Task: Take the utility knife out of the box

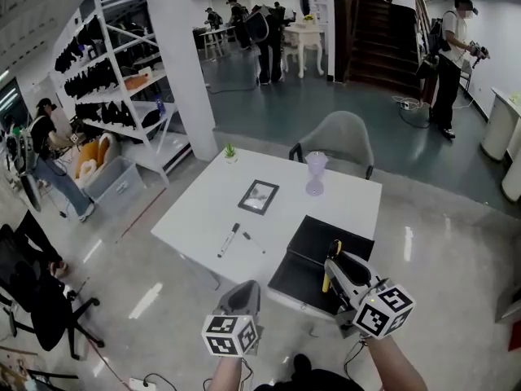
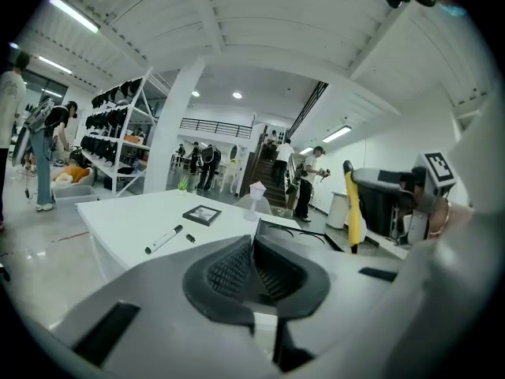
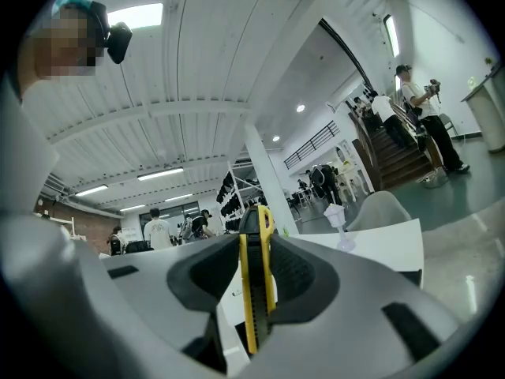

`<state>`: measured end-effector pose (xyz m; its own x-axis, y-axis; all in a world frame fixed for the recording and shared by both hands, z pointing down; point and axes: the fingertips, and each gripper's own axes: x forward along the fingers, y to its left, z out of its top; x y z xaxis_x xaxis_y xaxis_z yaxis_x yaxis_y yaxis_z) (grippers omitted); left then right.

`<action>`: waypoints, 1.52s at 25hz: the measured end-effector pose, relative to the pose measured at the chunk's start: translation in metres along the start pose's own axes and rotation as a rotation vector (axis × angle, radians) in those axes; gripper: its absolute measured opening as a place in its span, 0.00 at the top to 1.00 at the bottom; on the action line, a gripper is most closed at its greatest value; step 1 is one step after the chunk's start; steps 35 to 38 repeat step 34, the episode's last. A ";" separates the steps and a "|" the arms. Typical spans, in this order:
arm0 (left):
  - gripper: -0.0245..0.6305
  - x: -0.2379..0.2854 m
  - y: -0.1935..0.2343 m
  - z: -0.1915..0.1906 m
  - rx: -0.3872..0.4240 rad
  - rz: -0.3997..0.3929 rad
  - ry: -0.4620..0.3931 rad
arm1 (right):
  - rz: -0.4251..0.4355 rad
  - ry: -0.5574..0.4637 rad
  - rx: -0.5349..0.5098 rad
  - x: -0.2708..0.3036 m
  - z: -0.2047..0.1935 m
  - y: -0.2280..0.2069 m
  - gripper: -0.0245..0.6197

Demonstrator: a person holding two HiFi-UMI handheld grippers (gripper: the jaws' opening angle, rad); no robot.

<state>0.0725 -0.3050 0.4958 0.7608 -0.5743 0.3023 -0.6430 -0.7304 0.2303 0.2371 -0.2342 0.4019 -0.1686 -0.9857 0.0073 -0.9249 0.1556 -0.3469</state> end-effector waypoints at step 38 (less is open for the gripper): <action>0.93 -0.017 -0.005 -0.003 -0.013 0.004 -0.006 | -0.011 -0.065 -0.023 -0.016 0.016 0.017 0.78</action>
